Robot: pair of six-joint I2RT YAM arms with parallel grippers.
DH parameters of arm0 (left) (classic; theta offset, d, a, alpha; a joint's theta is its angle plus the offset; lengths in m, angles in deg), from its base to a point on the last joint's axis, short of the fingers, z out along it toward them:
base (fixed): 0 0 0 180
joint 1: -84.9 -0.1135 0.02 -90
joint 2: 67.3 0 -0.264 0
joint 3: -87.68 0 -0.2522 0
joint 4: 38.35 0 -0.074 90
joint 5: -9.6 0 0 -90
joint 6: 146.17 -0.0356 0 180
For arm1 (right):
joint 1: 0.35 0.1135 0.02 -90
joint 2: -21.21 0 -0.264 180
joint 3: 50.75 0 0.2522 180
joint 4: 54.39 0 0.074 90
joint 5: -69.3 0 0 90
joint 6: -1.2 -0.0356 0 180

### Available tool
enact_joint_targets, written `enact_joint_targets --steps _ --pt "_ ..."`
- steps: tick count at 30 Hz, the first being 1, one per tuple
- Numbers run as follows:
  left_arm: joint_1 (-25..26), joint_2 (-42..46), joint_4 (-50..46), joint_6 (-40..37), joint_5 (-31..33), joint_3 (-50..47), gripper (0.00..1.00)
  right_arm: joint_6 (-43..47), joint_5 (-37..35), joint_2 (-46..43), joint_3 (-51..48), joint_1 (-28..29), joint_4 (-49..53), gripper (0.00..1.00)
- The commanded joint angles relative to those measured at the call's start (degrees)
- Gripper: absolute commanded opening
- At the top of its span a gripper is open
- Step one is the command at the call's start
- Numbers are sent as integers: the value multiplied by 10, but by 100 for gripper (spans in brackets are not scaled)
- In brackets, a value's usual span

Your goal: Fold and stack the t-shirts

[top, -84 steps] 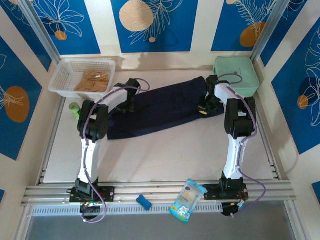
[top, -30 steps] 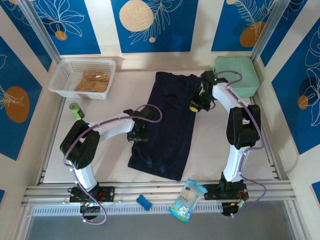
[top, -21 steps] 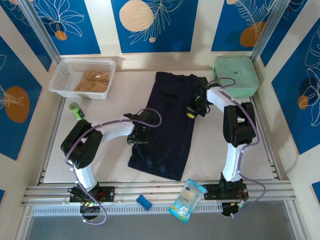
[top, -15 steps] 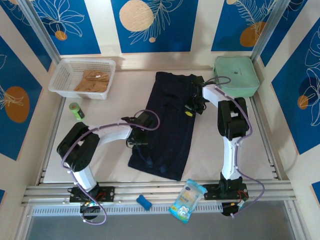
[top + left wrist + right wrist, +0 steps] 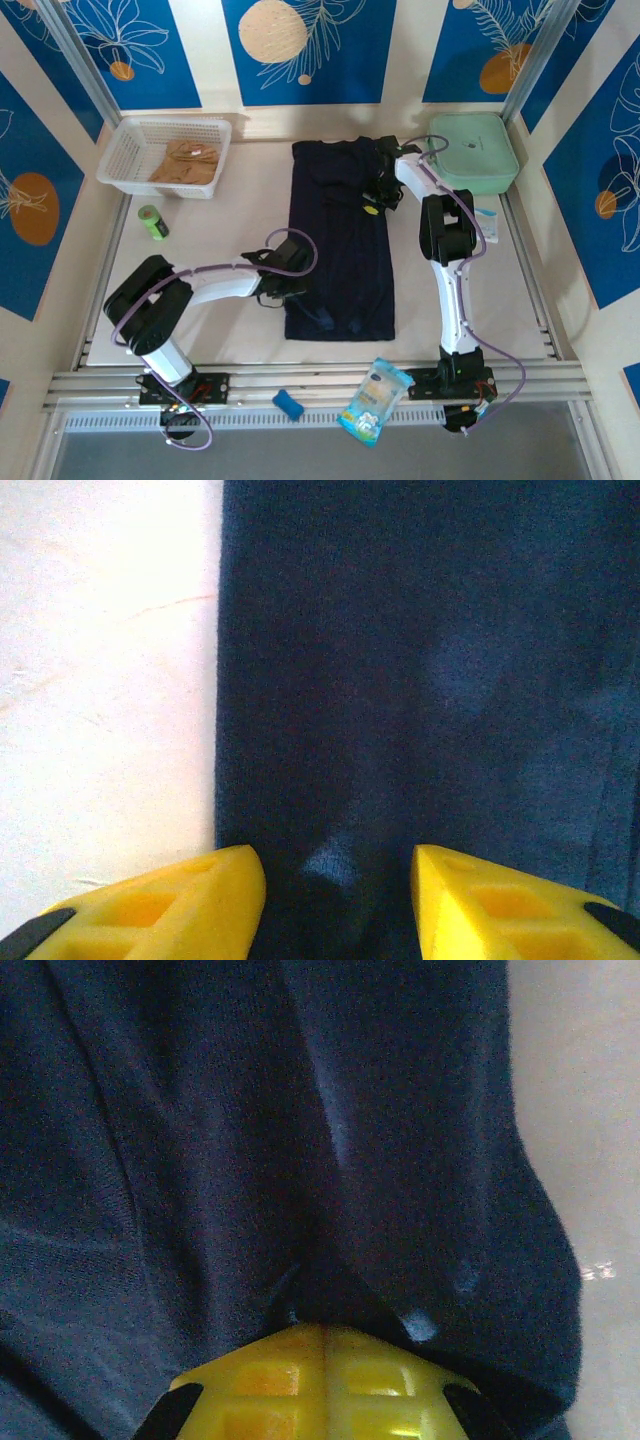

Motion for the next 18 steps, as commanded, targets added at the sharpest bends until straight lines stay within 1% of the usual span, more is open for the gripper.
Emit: enact_joint_targets --steps 1,4,7,10,11,13,16,18 --pt "17 -43 -76 27 -72 -29 48 15 4 12 -13 5 20 0" --pt "17 -35 -101 12 -56 -4 54 31 4 -15 -24 4 14 0" --pt "17 -21 -136 -24 -37 38 65 65 -4 -60 -25 2 3 0" --pt "17 3 -183 -77 1 100 76 117 -22 -130 -18 -3 -3 0" --pt "17 15 -197 -99 20 122 79 139 -27 -159 -16 -3 -7 0" --pt "17 43 -214 -143 61 161 85 185 -35 -228 -30 -1 -29 5" --pt "16 93 -217 -230 131 207 100 258 -55 -352 -81 7 -80 15" --pt "16 134 -184 -323 165 223 100 311 -62 -441 -128 16 -116 19"
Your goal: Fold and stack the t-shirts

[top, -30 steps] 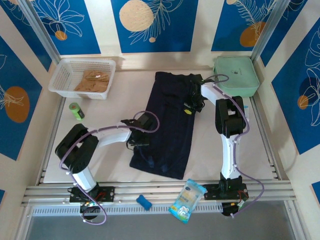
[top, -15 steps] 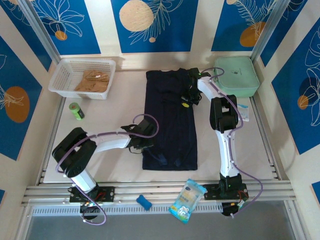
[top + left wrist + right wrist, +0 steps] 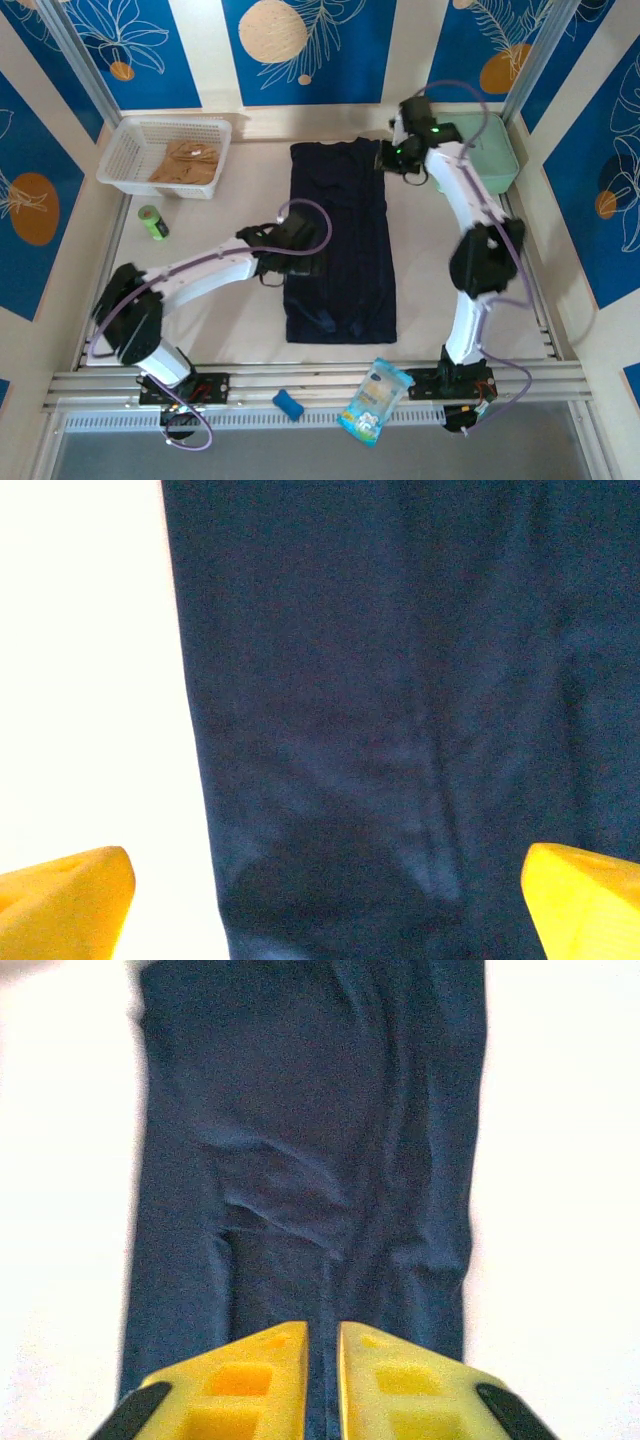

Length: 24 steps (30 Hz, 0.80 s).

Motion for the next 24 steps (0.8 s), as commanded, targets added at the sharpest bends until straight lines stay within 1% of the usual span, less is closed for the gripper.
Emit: enact_joint_targets --steps 1,3,5,7,8,9,10,11,12,13,14,15,16,18,21,24 --pt "2 79 14 -181 88 40 99 126 -20 -154 -61 15 -61 21" --pt "2 118 64 -290 91 42 99 164 -22 -241 -124 22 -100 30" --pt "1 154 115 -397 71 28 99 198 -10 -316 -188 23 -131 42" --pt "1 190 167 -504 36 3 99 259 23 -387 -257 23 -154 46" --pt "2 210 200 -552 28 -19 99 299 46 -424 -303 23 -167 52" --pt "1 228 234 -602 22 -43 99 333 53 -458 -345 30 -180 59" --pt "1 244 252 -657 0 -62 99 358 51 -487 -372 36 -187 65" --pt "1 263 264 -712 -30 -86 99 382 47 -510 -395 41 -186 70" --pt "1 281 269 -752 -50 -105 99 412 49 -529 -411 46 -170 76" --pt "2 295 261 -778 -68 -117 99 448 58 -543 -420 54 -147 80" --pt "1 311 237 -805 -94 -125 99 506 75 -559 -432 67 -107 83" --pt "1 324 197 -831 -127 -129 99 571 86 -575 -447 87 -61 89" --pt "1 335 156 -854 -153 -133 99 618 83 -588 -463 108 -27 91" --pt "3 355 68 -892 -198 -143 99 671 41 -607 -500 160 26 89" --pt "6 376 -19 -907 -229 -168 99 692 -19 -608 -545 221 89 83" --pt "16 391 -87 -925 -261 -191 98 699 -80 -608 -606 282 110 76"
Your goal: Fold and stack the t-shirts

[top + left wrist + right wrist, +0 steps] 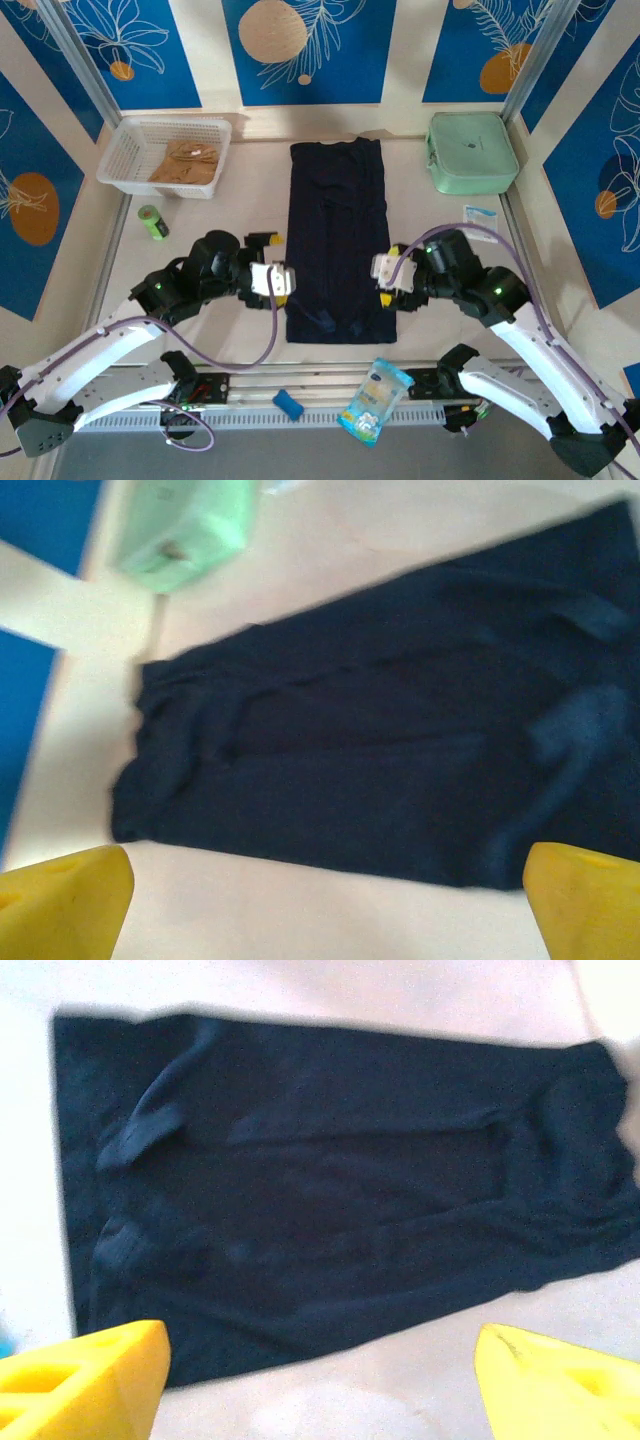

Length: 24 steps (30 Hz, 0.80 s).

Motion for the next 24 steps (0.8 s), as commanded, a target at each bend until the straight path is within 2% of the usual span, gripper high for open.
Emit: enact_joint_targets --steps 1,4,7,16,24 --pt "18 12 -128 -68 -76 -29 97 61 -81 3 -58 53 74 74" --pt "42 14 -159 -103 -69 -49 92 55 -107 13 -110 92 59 69" --pt "61 1 -148 -128 -54 -73 89 42 -120 31 -142 124 31 68" --pt "118 -108 -25 -163 -39 -120 90 18 -179 134 -201 187 -11 69" --pt "138 -179 47 -168 -27 -139 81 -3 -187 194 -212 214 -71 64"
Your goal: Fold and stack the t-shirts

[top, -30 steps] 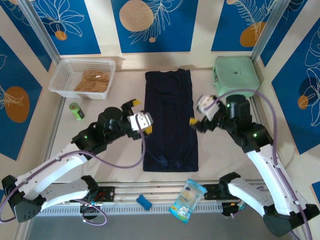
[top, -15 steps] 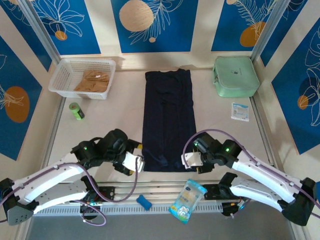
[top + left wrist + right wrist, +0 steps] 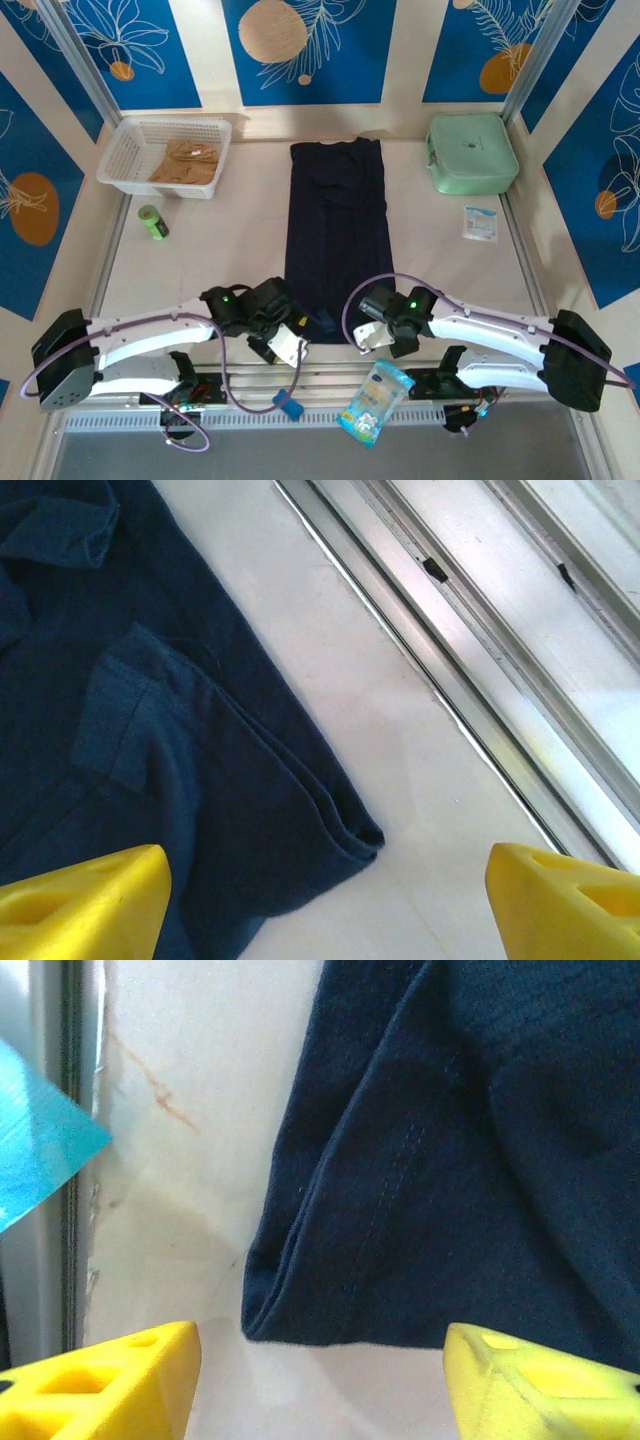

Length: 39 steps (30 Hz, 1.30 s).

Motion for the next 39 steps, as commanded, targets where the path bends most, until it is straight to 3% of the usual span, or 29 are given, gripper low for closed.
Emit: enact_joint_targets --steps 1,16,31,39 --pt "6 -11 43 -15 7 -14 80 -21 -3 20 -8 6 -33 64" --pt "6 -63 72 -20 15 -26 64 -70 2 103 -12 15 -37 30" --pt "-4 -109 61 -43 49 -14 56 -76 5 89 -4 14 -33 22" --pt "-6 -180 78 -39 53 13 46 -75 7 91 -3 15 -34 18"
